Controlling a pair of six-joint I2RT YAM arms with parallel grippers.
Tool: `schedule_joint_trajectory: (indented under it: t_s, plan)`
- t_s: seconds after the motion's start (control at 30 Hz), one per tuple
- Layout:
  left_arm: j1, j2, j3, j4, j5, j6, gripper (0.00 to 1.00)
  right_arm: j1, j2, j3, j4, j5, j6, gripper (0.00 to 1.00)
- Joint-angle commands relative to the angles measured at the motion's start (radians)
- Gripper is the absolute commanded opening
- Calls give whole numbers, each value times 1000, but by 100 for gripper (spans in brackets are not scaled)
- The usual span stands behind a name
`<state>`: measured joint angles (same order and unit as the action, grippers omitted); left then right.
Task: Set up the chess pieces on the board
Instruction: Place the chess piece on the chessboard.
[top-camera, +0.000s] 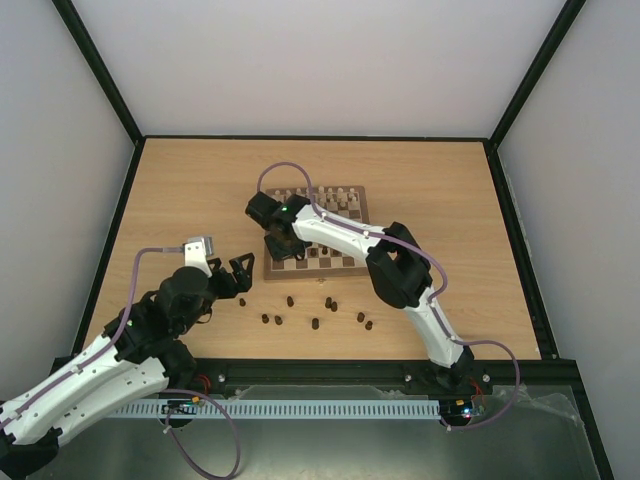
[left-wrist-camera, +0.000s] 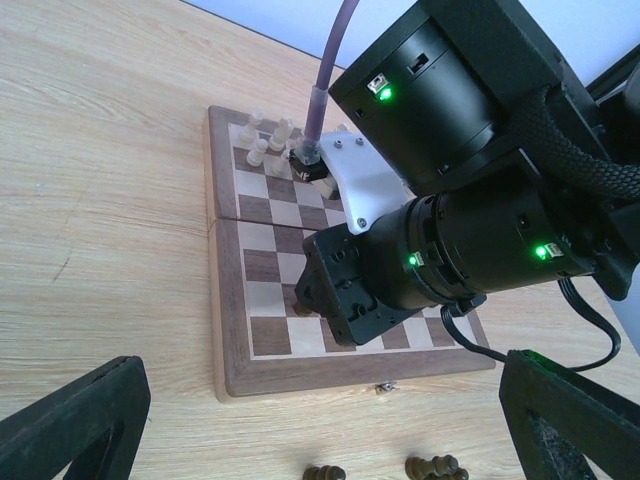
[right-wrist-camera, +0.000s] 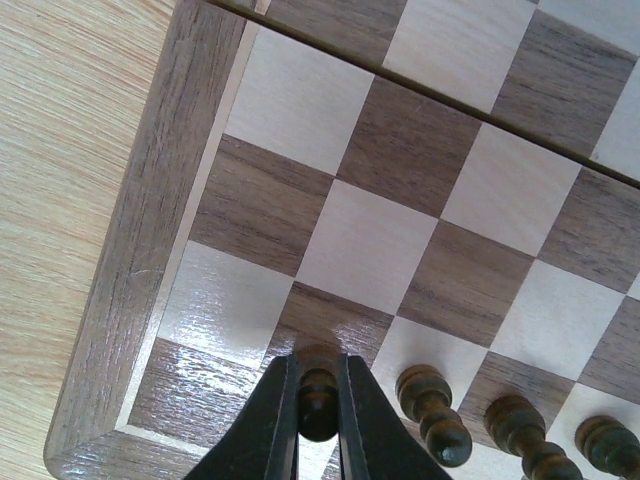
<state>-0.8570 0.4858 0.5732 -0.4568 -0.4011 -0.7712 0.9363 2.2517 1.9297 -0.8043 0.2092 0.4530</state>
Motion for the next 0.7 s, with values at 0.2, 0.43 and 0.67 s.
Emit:
schedule_joint_trajectory:
  t_s: [0.2, 0.43, 0.67]
  plan:
    - [6, -9, 20, -9, -5, 1, 99, 3, 25, 28, -27, 8, -7, 8]
    - [6, -8, 20, -10, -6, 1, 99, 4, 11, 27, -24, 10, -7, 14]
    - [6, -6, 19, -10, -11, 0, 99, 4, -12, 29, -17, 21, -13, 24]
